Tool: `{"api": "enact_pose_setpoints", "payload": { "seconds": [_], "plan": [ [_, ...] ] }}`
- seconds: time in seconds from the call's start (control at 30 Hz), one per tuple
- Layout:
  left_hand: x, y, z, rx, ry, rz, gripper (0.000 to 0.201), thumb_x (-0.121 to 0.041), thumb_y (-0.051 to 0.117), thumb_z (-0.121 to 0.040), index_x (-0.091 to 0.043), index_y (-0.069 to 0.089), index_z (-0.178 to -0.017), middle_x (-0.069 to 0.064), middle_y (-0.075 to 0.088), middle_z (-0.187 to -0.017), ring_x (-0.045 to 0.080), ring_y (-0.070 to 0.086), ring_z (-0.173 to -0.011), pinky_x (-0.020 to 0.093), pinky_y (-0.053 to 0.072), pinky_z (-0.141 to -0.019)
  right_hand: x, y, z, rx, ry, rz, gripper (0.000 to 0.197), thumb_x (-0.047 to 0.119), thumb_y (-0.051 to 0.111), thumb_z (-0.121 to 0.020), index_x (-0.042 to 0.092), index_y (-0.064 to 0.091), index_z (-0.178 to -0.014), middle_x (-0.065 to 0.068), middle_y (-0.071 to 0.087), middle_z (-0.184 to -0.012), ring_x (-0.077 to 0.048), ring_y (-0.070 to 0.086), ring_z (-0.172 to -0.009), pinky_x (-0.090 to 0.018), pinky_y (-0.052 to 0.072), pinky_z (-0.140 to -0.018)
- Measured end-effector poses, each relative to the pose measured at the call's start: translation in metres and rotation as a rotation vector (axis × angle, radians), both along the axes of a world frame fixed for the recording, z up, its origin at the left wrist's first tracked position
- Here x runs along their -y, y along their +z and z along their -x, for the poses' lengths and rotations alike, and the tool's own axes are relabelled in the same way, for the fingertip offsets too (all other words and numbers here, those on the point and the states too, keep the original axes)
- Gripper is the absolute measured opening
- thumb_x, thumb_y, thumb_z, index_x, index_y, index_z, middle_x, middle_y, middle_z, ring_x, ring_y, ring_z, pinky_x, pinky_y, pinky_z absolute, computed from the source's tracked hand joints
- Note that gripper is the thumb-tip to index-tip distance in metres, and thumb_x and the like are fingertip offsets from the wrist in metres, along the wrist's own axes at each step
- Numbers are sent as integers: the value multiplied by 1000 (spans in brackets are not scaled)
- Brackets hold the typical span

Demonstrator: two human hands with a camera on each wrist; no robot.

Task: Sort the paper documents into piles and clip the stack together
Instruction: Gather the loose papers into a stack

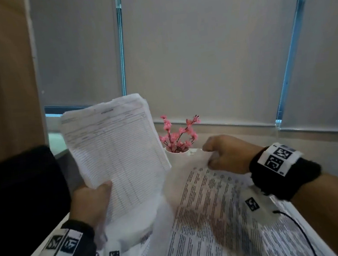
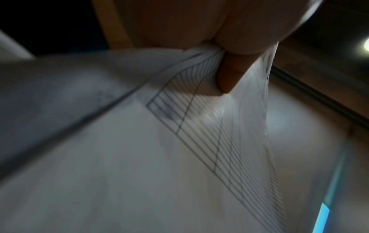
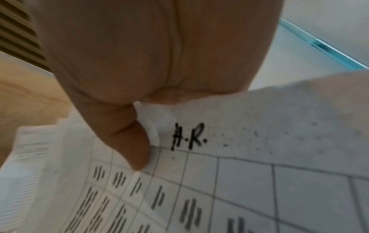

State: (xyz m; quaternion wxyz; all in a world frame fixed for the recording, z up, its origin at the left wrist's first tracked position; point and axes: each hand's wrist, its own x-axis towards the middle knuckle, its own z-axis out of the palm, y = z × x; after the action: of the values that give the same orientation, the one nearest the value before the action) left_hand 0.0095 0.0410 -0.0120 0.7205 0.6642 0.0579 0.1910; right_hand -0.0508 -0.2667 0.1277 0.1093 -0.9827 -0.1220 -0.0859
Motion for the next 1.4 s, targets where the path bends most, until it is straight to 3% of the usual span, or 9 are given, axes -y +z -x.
{"api": "enact_pose_setpoints", "payload": {
  "seconds": [0.1,0.2,0.33,0.47,0.6,0.73,0.87,1.17,1.4],
  "plan": [
    [20,20,15,53,-163,-111,15,-9,69,-92,-8,67,-78,-2,70,-67,18,62,-72,31,45,-69,-7,27,5,237,72,48,18,16,65,-84,20,72,-100,1,39,-146,-14,47,-127,-24,40,-101],
    [35,34,26,150,-344,-223,12,-19,74,-81,-8,73,-78,5,77,-74,33,70,-79,42,53,-74,-15,46,11,356,104,63,17,20,67,-82,25,71,-97,2,30,-155,-23,48,-129,-42,45,-103],
    [49,44,38,199,-531,-215,37,-40,75,-57,-13,81,-81,14,79,-88,33,75,-87,45,58,-82,-15,56,15,494,152,93,31,20,67,-81,22,71,-111,-2,39,-152,-27,46,-131,-46,42,-106],
    [54,45,43,190,-621,-111,28,-32,85,-61,-17,83,-84,16,79,-95,30,76,-88,37,60,-75,-15,57,16,516,149,108,23,19,61,-86,18,70,-107,-1,61,-113,-24,61,-95,-40,54,-81],
    [56,44,52,175,-615,-158,60,-68,89,-46,-29,82,-92,5,80,-100,22,77,-93,37,59,-84,-20,54,13,566,150,22,9,15,59,-89,14,66,-94,-3,60,-99,-24,60,-83,-42,54,-72],
    [67,33,50,145,-456,-247,19,-17,82,-81,-25,76,-97,-8,80,-94,14,76,-89,38,59,-87,-28,51,8,611,163,-76,12,19,62,-90,15,63,-102,0,60,-100,-20,57,-85,-36,51,-75],
    [61,21,41,87,-307,-153,13,-9,72,-90,-21,74,-90,-10,79,-81,22,74,-85,35,56,-75,-21,40,-2,668,128,-144,49,32,72,-80,19,52,-123,0,49,-128,-19,51,-113,-34,42,-97],
    [-11,-19,11,12,-20,309,6,-8,64,-95,-6,70,-96,3,77,-77,21,74,-71,27,57,-59,8,-52,-29,-172,-233,81,44,42,69,-85,17,61,-120,-1,60,-123,-19,56,-103,-27,42,-86],
    [-39,-47,-4,-60,17,270,14,-16,68,-93,-6,77,-89,7,76,-88,26,68,-91,44,51,-95,-4,-136,-58,-398,-314,204,79,63,67,-76,11,43,-132,-6,59,-123,-27,59,-106,-39,50,-86]
  ]
}}
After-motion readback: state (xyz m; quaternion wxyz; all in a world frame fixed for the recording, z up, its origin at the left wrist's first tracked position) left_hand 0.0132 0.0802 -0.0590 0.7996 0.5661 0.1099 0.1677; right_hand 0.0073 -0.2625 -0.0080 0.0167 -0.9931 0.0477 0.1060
